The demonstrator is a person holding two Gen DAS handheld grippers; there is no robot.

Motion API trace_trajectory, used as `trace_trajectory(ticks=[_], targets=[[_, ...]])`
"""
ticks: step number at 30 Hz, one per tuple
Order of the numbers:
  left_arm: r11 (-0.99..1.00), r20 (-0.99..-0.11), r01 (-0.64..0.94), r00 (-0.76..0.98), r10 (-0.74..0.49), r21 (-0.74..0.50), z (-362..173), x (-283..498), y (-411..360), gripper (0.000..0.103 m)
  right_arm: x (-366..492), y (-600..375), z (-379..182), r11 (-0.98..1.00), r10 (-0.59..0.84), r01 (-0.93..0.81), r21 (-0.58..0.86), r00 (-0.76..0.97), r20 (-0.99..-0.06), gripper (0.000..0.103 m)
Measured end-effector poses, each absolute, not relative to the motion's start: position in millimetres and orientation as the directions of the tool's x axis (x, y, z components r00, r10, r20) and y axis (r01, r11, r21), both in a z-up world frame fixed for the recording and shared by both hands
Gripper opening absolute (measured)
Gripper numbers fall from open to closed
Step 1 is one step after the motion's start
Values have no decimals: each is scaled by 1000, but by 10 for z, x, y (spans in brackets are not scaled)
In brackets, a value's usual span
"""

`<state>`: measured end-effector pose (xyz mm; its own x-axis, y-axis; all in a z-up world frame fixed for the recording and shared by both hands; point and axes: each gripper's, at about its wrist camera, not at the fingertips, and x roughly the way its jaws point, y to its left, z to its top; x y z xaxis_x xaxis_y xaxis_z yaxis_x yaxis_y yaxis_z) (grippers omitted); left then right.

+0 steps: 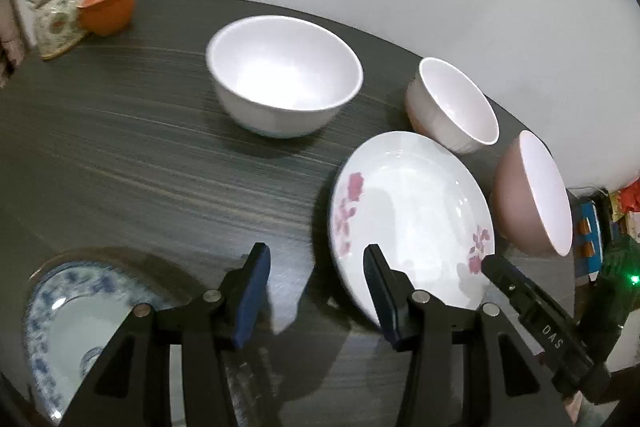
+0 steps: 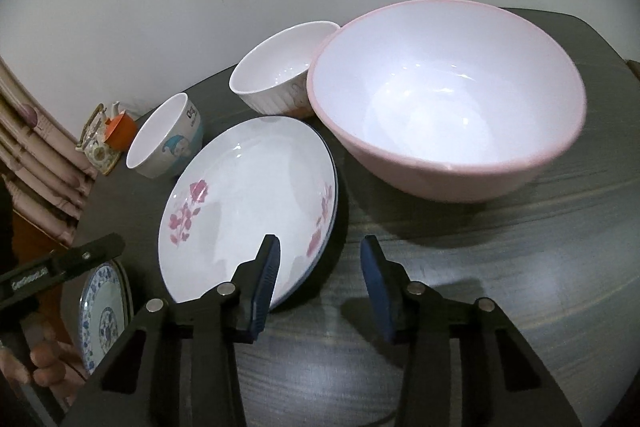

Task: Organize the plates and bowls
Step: 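Move the left tool to the pink-flowered white plate and grip its rim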

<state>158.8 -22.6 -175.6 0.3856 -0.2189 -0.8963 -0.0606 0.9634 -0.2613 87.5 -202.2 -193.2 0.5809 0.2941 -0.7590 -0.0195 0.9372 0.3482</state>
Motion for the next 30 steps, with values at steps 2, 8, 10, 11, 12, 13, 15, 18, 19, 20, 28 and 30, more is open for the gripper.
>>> trace_trajectory(ticks=[2,8,10,11,12,13,15,18,19,20,28,30], targets=[[966,-906,-63,366,-212,-251,-1835,1672,-281,50,935,-2009,-1951,935,302,-24,353,576,-760,36],[954,-910,-72,330,-253,-291,-2036,1846,-332,49,1075,-1995,-2035,932,317,-36,360,560,-765,32],[954,-910,-72,328,-253,-291,-2071,1891,-337,48,1097,-1999,-2054,931,321,-36,363,555,-767,30],[955,-911,-70,326,-251,-289,-2090,1901,-357,45,1098,-2006,-2055,931,321,-38,362,556,-767,27],[955,-913,-70,321,-251,-287,-2109,1923,-364,38,1109,-2005,-2055,932,324,-46,361,556,-765,25],[953,-913,-70,314,-259,-294,-2120,1941,-372,31,1124,-2006,-2057,931,326,-49,361,555,-766,24],[950,-913,-74,308,-269,-304,-2143,1978,-381,31,1156,-2024,-2063,928,334,-49,370,553,-763,20],[950,-912,-71,311,-268,-304,-2163,2015,-402,28,1194,-2032,-2074,927,334,-45,373,552,-764,19],[953,-912,-67,315,-262,-297,-2166,2023,-416,26,1202,-2030,-2078,927,335,-44,373,550,-765,19],[953,-912,-62,315,-265,-298,-2172,2030,-433,24,1209,-2023,-2080,927,334,-44,372,550,-766,18],[961,-919,-56,310,-242,-271,-2186,2064,-561,22,1238,-2007,-2110,927,333,-32,374,534,-777,12],[963,-924,-53,300,-239,-266,-2190,2036,-584,22,1220,-2001,-2109,926,335,-33,375,525,-782,12]])
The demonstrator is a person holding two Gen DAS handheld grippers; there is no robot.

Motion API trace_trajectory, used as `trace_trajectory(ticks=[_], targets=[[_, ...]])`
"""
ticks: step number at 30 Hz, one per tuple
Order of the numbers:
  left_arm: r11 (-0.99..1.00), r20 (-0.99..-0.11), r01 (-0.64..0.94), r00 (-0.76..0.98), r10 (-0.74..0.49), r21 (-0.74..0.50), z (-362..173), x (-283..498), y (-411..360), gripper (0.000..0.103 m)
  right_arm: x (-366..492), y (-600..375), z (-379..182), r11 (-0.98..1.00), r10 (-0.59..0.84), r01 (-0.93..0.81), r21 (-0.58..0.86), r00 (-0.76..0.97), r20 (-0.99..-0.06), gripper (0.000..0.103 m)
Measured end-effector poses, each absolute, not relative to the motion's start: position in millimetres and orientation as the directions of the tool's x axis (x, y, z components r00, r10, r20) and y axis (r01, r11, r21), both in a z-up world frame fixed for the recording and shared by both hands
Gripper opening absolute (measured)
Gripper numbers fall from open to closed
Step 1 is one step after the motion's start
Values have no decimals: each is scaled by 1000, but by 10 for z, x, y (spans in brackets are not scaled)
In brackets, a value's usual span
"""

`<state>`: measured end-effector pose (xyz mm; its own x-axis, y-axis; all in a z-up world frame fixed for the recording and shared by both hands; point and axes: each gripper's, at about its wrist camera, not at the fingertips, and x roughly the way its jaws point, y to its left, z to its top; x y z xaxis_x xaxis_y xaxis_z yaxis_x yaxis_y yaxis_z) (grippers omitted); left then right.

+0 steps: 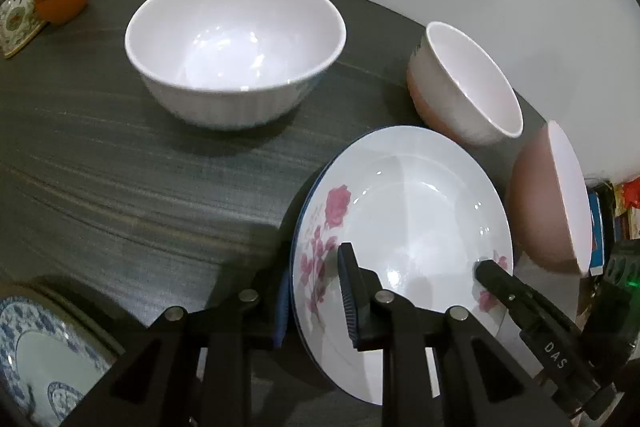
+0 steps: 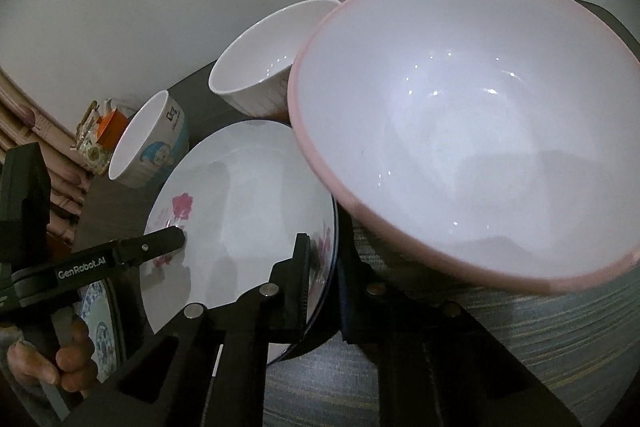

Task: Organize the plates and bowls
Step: 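Move the left tool to the pink-flowered white plate and grip its rim, then lift the pink-flowered plate with the left tool toward the blue-and-white plates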

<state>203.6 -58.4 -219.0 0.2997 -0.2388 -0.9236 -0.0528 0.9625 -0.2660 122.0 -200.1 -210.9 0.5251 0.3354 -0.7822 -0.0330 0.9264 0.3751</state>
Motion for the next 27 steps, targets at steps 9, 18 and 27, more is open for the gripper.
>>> trace_trajectory(ticks=[9,18,27], targets=[[960,-938,-58,233,-255,-275,-2224,1755,-676,21,909,-2020,-2125,912,366,-6,410,463,-807,12],[965,-952,-45,179,-247,-259,-2221,1333,-790,21,434,-1968,-2152,907,378,17,420,407,-832,12],[968,-960,-25,131,-246,-251,-2272,1014,-872,21,56,-1953,-2197,906,392,22,423,334,-857,12]])
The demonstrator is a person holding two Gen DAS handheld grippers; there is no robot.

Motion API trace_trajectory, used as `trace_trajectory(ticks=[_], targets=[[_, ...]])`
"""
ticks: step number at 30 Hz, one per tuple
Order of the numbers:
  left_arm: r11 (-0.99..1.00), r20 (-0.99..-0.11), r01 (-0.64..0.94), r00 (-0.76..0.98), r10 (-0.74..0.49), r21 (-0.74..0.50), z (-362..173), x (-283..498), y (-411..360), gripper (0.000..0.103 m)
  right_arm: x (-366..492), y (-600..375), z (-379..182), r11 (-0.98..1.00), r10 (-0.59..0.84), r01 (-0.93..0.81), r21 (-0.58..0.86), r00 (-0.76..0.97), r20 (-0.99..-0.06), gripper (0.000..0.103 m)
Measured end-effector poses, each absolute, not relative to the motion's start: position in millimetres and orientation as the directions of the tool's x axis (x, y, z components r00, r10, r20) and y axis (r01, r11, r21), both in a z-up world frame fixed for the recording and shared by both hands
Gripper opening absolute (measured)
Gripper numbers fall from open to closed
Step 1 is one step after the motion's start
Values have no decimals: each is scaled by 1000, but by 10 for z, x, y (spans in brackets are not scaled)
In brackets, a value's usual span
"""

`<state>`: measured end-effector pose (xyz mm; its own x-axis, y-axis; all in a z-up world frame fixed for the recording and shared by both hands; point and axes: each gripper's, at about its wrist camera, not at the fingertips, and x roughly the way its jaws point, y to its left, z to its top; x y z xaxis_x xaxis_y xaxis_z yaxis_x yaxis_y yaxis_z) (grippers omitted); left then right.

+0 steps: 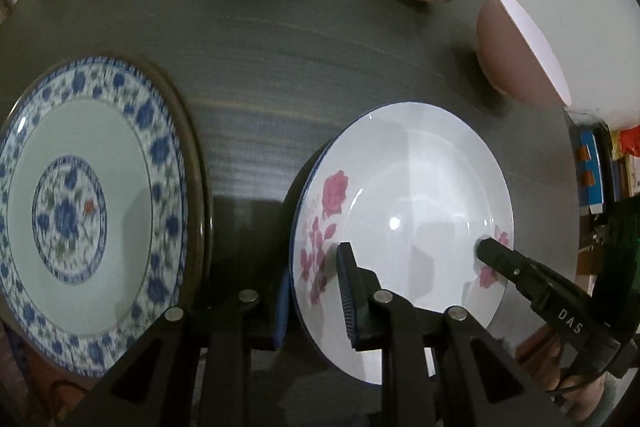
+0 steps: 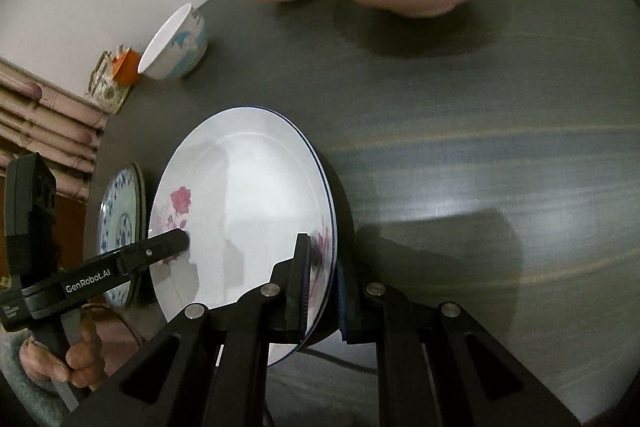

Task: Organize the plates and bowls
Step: 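Lift the pink-flowered plate with the left tool toward the blue-and-white plates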

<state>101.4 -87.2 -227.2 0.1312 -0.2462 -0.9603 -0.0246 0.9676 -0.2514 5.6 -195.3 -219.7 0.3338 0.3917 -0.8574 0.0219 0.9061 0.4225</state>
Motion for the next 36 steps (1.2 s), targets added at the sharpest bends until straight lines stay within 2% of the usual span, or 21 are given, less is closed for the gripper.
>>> trace_trajectory(ticks=[8,15,36], targets=[[964,-958,-17,122,-260,-264,-2305,1052,-912,20,-78,-1980,-2215,903,404,14,429,314,-859,14],[961,-954,-12,131,-271,-275,-2085,602,-586,20,-63,-2001,-2218,901,409,8,433,313,-857,14],[959,-942,6,186,-279,-283,-1954,659,-568,20,-100,-1966,-2119,916,383,-24,400,339,-859,13]])
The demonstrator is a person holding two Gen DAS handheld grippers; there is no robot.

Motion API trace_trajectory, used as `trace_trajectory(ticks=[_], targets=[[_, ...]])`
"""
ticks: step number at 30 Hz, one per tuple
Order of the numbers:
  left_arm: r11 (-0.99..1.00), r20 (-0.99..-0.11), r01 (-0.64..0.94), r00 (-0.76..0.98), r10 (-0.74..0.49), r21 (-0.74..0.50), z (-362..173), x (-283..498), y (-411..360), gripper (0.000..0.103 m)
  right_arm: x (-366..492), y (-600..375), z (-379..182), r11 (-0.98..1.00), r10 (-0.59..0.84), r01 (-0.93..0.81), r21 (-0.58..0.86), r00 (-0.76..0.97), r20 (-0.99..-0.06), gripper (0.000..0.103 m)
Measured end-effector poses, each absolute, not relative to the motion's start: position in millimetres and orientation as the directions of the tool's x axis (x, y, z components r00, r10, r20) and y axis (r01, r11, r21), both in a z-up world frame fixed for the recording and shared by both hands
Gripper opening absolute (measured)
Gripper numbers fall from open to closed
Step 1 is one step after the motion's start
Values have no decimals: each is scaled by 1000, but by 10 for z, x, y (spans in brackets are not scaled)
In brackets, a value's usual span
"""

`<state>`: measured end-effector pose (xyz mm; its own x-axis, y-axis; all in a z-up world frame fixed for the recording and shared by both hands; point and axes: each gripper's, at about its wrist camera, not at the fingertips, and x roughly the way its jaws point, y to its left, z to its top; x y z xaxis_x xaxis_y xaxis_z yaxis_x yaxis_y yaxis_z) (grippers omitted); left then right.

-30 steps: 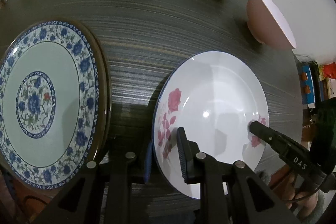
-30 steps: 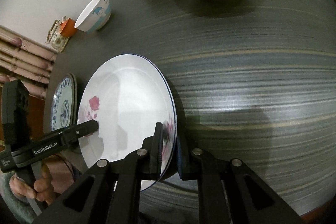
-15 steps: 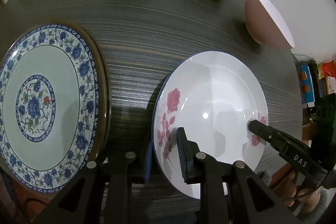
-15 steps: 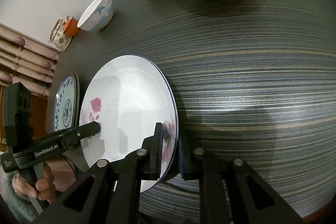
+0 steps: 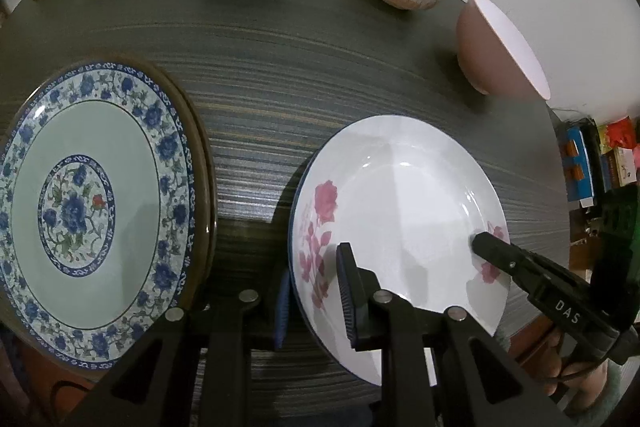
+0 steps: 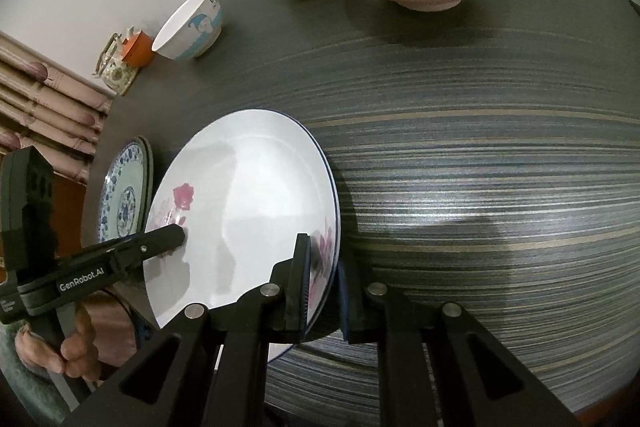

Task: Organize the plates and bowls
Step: 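Lift the pink-flowered plate with the left tool toward the blue-and-white plates, then lower the pink-flowered plate onto the blue-and-white plate stack with left tool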

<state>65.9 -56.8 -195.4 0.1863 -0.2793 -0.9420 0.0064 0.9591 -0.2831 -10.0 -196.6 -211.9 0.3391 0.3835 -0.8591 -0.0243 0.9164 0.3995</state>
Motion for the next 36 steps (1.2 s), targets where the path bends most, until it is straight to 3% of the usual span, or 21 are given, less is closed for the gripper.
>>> trace_trajectory(ticks=[20,36], targets=[[954,-922,-36,270,-278,-298,-1563,563,-104,20,-96,-1769,-1786,921,381,-85,380,400,-833,13],[930,-903,-206,374,-212,-304,-1258,329,899,20,113,-1024,-1526,895,445,-213,392,392,-805,13]])
